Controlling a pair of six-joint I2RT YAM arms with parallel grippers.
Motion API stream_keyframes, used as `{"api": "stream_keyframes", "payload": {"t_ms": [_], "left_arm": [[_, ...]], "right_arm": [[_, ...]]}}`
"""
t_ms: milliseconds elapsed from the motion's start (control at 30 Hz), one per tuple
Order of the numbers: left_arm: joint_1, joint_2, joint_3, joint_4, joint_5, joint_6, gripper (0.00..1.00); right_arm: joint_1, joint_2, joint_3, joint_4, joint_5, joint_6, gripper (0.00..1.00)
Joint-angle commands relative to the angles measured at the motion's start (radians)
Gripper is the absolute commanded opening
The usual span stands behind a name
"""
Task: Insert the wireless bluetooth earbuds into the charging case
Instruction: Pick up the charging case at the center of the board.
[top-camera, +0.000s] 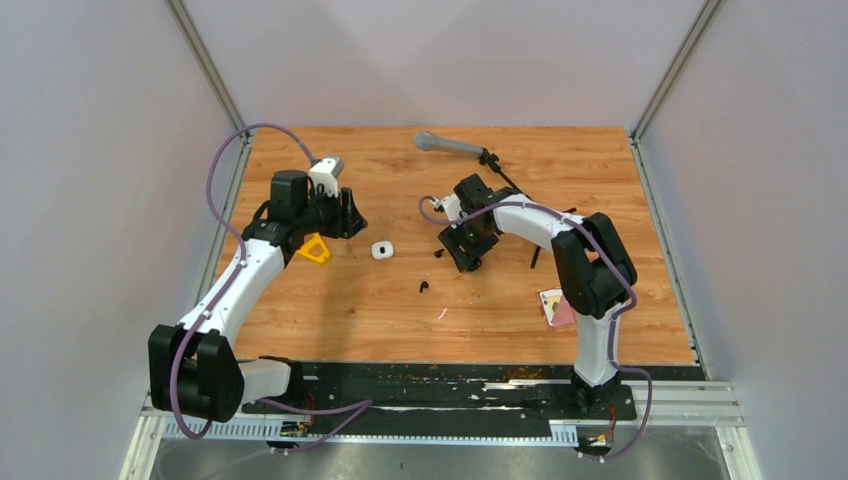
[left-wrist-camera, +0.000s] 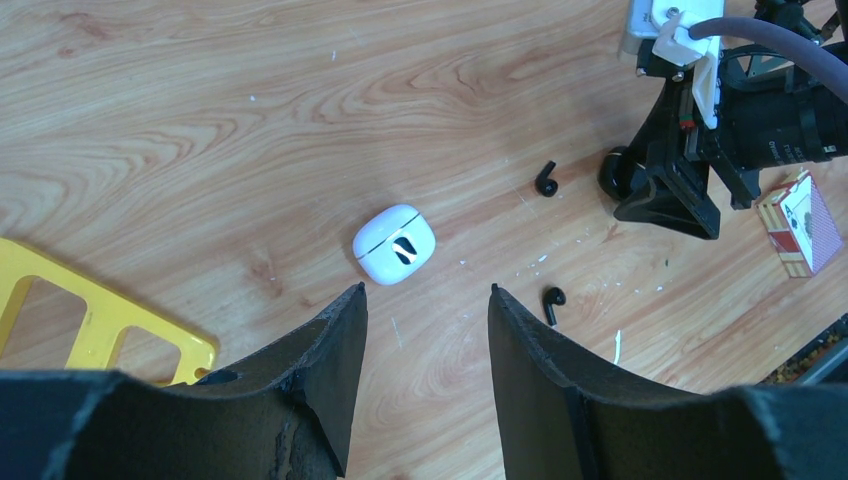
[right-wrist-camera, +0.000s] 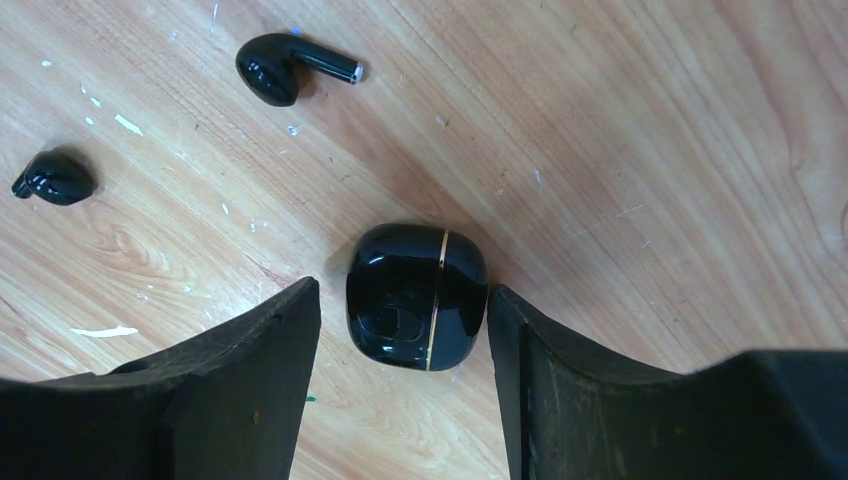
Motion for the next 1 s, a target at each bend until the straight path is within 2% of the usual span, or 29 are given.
{"api": "stream_keyframes", "payload": {"t_ms": [0,200,333,667,700,800,833,967], "left_arm": [[0.007,-0.018,-0.004,0.03,0.012,-0.008,0.55],[0.007,-0.014,-0.007,0.038,0.02,-0.011,0.55],[0.007,-0.012,-0.008,0.039,0.026,-0.015,0.55],[0.007,-0.011,-0.008,0.041,0.031,-0.013,0.55],[0.007,-0.01,-0.008,0.04,0.031,-0.013,0.55],[0.007,-0.006,-0.01,0.045,0.033,-0.014,0.55],[0.006,-0.004,-0.009,0.046,0.038,-0.014,0.55],[0.007,-0.005,-0.003,0.071,0.084,-0.017,0.54]], "right_arm": [[0.001,-0.032,-0.013,0.021,-0.008,-0.041,0.62],[0.002,-0.044,-0.033,0.021,0.003,-0.054,0.61],[0.002,-0.041,-0.032,0.022,0.019,-0.066,0.54],[0.002,-0.051,-0.047,0.004,-0.004,-0.092,0.53],[0.002,-0.051,-0.051,0.006,-0.004,-0.094,0.51],[0.002,-0.05,-0.049,-0.002,-0.02,-0.127,0.27],[0.001,-0.056,-0.044,-0.009,-0.023,-0.145,0.22],[0.002,-0.125,-0.006,-0.068,-0.038,-0.236,0.12]]}}
